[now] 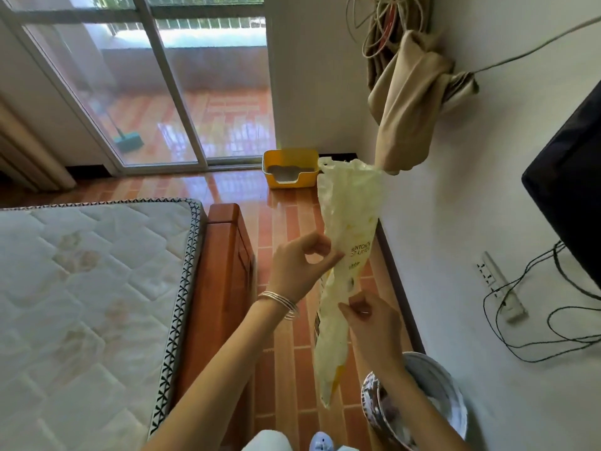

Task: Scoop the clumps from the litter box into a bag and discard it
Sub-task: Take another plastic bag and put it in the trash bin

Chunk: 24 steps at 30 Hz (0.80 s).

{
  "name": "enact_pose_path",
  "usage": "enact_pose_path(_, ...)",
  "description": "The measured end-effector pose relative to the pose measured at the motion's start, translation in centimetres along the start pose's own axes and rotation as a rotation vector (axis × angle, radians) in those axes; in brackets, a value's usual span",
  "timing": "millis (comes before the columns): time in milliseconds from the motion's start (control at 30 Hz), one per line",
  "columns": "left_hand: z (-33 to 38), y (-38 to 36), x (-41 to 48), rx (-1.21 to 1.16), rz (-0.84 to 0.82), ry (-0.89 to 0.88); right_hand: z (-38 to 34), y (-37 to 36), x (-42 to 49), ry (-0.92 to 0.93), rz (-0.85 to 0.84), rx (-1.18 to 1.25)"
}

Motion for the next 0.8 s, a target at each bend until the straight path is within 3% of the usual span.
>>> enact_pose_path(233, -5.2, -0.2, 5.6, 0.080, -0.135, -0.073, 0.8, -1.9, 7.1, -0.032, -0.008, 0.066)
enact_pose_path(567, -12.4, 2.2, 12.3, 0.081, -0.317, 0.032, -1.3, -8.3, 17.3, -0.118, 0.002, 0.066)
enact_pose_path(800, -16.0, 5.0, 18.1, 0.064, -0.305, 0.096, -2.9, -13.0, 24.9, -0.129, 0.069, 0.098)
Point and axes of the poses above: each hand's wrist, its own x-axis towards the middle knuckle, its own y-axis out of the back of the hand, z = x × y, the point moved 6 cm from there along x, towards the middle knuckle, and after that the axes turned 15 degrees about y, right-handed, at the moved point
